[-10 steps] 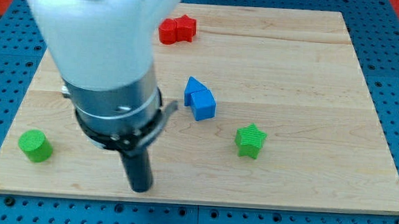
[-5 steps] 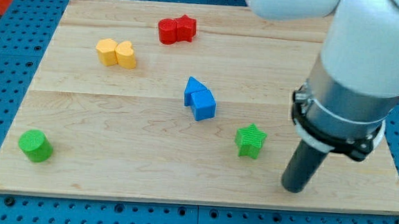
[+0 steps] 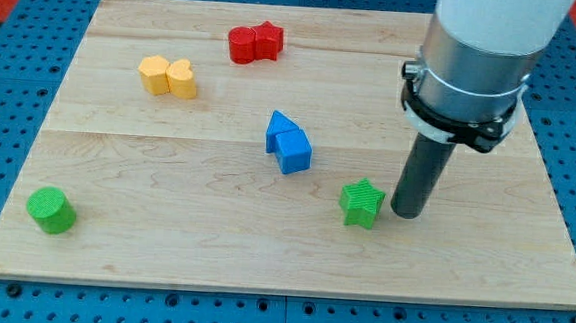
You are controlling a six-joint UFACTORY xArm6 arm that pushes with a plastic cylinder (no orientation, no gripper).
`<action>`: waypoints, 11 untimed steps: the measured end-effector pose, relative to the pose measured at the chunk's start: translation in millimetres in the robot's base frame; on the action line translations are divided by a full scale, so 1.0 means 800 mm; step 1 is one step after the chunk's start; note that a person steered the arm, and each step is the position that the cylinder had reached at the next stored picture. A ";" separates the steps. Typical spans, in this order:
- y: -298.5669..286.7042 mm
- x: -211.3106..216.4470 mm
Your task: Slide the green star closer to the red circle
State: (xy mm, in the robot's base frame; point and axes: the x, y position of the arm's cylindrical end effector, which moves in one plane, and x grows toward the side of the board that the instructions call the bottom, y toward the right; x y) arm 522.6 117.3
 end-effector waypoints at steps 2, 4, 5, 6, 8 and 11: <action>-0.031 -0.001; -0.057 -0.023; -0.064 -0.042; -0.074 -0.043; -0.058 -0.035; -0.111 -0.027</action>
State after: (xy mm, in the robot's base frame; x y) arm 500.7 28.5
